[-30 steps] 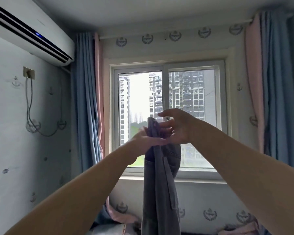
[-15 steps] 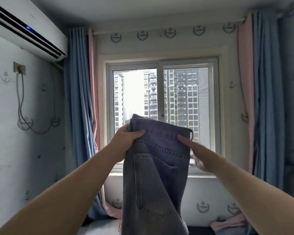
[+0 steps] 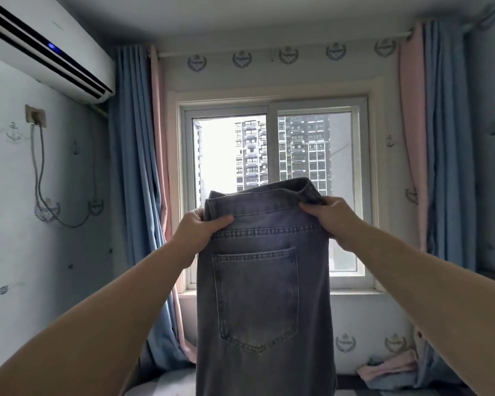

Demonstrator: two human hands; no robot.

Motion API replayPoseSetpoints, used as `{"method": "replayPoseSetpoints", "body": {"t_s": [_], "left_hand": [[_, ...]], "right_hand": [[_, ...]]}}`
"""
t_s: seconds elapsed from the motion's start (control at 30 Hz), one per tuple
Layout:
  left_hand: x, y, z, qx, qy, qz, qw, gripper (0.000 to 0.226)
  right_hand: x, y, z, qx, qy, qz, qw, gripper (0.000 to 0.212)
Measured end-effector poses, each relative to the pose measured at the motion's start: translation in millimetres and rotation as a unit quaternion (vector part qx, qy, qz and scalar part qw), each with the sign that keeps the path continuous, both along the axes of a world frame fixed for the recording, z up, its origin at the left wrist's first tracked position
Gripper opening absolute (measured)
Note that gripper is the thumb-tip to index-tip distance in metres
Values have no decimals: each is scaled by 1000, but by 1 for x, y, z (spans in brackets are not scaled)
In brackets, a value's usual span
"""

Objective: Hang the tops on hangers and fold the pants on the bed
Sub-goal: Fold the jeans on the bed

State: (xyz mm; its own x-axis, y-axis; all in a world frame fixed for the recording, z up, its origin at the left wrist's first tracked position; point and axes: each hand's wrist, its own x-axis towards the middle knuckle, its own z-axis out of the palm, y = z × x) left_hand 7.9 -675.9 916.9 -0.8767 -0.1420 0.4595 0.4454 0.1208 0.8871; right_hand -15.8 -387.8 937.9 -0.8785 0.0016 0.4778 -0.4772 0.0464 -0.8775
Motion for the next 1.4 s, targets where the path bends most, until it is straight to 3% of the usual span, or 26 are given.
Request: {"method": "replayPoseSetpoints", "body": {"t_s": [0.37, 0.5, 0.7, 0.87, 1.07, 1.4], "left_hand": [[71, -12, 29, -48, 78, 76, 993, 46], [130, -13, 43, -63, 102, 85, 989, 47], [235, -8, 48, -56, 100, 66, 991, 73], [304, -3, 43, -59, 90, 66, 992, 51], [357, 1, 35, -72, 62, 66, 993, 44], [361, -18, -14, -55, -2, 67, 996, 42]], "right_hand": [[104, -8, 45, 72, 74, -73, 992, 8], [167, -7, 55, 61, 97, -79, 990, 18], [259, 1, 58, 43, 136, -82, 986, 10], [318, 8, 53, 51, 132, -80, 987, 8], [360, 7, 46, 38, 123, -63, 990, 5], [341, -17, -7, 26, 61, -36, 997, 10]]}}
